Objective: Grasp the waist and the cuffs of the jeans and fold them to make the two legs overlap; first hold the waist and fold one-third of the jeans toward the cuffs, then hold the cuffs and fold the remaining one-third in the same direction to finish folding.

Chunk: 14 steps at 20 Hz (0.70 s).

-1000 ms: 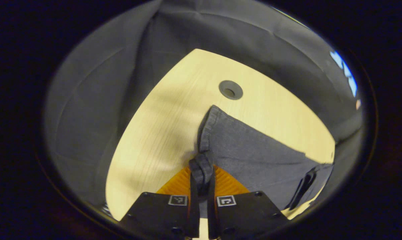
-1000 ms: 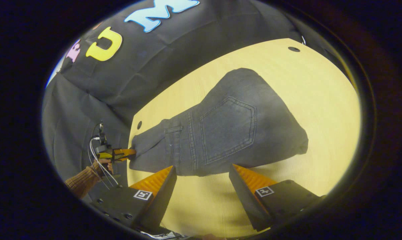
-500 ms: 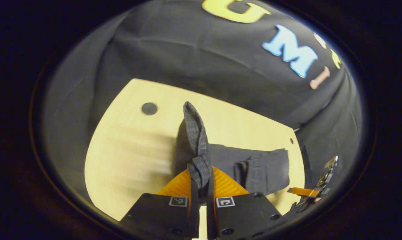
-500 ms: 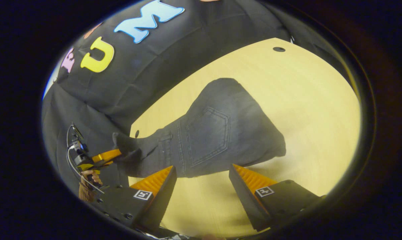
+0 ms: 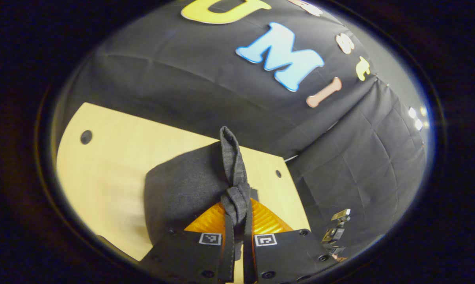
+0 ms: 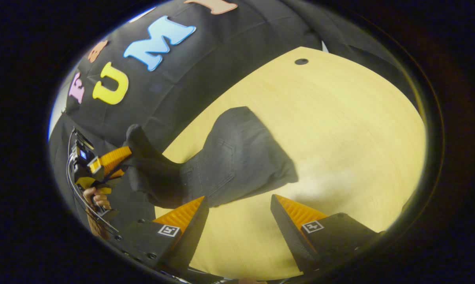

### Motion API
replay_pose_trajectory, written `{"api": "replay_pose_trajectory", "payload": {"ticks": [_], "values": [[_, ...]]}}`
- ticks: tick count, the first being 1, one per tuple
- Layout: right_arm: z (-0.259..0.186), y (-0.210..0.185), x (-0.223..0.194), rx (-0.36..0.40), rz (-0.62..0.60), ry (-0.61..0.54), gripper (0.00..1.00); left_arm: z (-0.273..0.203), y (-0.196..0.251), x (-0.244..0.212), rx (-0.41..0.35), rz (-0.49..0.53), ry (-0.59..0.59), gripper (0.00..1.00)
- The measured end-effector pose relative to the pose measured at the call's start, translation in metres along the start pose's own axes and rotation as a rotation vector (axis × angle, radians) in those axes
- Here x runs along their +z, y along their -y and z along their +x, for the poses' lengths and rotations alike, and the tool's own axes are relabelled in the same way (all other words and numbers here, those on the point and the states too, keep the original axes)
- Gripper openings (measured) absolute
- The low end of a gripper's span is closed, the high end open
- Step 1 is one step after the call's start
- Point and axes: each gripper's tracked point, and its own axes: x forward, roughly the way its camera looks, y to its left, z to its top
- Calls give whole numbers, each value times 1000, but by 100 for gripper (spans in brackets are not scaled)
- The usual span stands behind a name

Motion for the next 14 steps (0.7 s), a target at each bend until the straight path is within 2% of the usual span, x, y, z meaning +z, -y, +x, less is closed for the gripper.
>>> {"api": "replay_pose_trajectory", "payload": {"ticks": [2, 3, 5, 8, 12, 14], "values": [[-16, 18, 5, -8, 35, 27, 95, 50, 35, -28, -16, 35, -62, 17], [-26, 27, 9, -11, 52, 43, 96, 74, 44, -51, 2, 53, -112, 16], [-45, 44, 15, -13, 92, 79, 95, 122, 47, -103, 47, 114, -214, 17], [-66, 65, 18, -9, 150, 114, 96, 172, 34, -178, 162, 129, -356, 17], [-80, 77, 16, -8, 164, 131, 95, 191, 12, -231, 297, 126, -374, 17], [-84, 77, 19, 5, 165, 135, 96, 186, 12, -239, 330, 97, -331, 17]]}}
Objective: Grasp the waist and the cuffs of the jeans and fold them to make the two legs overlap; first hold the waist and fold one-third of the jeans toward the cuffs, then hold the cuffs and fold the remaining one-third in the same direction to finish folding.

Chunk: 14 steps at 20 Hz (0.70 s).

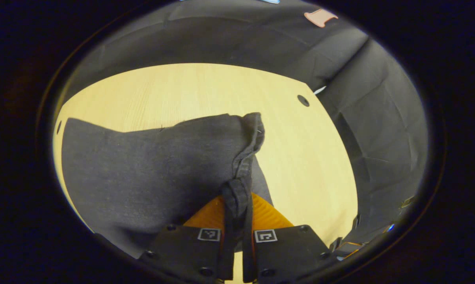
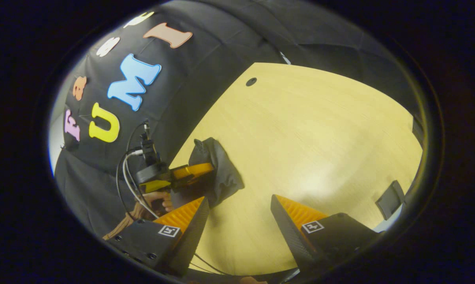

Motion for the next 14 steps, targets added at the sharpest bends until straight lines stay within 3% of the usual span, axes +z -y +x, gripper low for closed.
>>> {"api": "replay_pose_trajectory", "payload": {"ticks": [2, 3, 4, 5, 6, 8, 11, 14], "values": [[-3, -3, 3, 16, -4, 8, 95, -10, -2, -13, 9, -16, 23, 28], [-4, -5, 6, 20, -13, 14, 95, -18, -1, -17, -1, -28, 44, 40], [-6, -6, 11, 23, -25, 24, 95, -13, -2, -9, -3, -44, 60, 40], [-9, -9, 17, 24, -39, 39, 95, -23, 8, -12, -24, -58, 77, 26], [-13, -10, 26, 23, -58, 63, 96, -37, 13, -7, -29, -59, 113, 53], [-20, -8, 48, 7, -102, 117, 95, -66, 14, 14, 71, 14, 274, 100], [-38, -6, 83, 11, -165, 195, 95, -109, 40, 42, 95, 82, 525, 100], [-46, 11, 109, 30, -273, 234, 96, -152, 57, 42, 225, 116, 687, 100]]}}
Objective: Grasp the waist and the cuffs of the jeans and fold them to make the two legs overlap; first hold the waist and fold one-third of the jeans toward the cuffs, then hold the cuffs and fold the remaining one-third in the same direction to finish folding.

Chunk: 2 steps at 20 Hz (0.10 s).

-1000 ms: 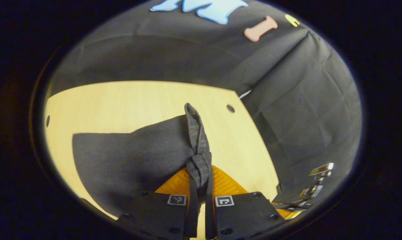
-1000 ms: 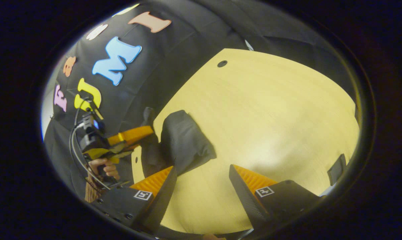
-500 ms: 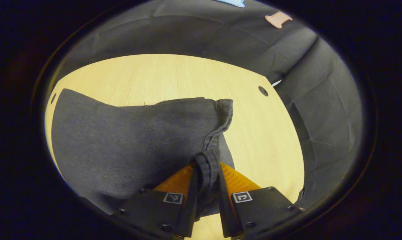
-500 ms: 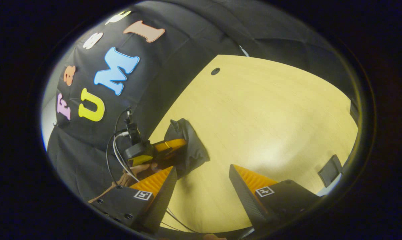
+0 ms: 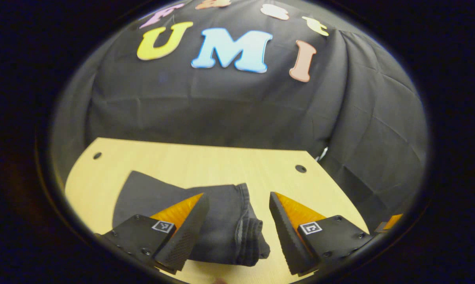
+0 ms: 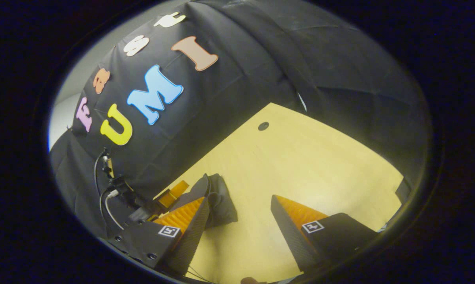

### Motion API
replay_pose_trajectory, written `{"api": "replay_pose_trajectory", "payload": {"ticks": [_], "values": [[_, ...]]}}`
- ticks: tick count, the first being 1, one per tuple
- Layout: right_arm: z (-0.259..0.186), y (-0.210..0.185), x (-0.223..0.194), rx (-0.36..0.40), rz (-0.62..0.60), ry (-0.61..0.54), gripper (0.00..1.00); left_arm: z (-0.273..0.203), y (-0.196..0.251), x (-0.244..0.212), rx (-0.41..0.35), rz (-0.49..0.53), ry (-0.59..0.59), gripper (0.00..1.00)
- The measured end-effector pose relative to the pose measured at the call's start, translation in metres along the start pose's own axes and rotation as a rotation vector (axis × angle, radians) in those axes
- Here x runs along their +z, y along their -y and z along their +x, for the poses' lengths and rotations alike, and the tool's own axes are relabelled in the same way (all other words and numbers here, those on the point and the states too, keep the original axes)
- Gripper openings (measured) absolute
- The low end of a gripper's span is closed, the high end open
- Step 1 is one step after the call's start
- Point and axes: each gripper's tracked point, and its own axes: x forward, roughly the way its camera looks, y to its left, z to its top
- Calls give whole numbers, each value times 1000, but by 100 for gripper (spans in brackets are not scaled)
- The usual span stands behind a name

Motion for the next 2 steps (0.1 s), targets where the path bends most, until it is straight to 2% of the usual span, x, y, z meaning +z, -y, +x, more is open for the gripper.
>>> {"api": "replay_pose_trajectory", "payload": {"ticks": [2], "values": [[-4, 22, 28, 14, -115, 91, 96, -37, 16, 9, 34, -34, 87, 99]]}}
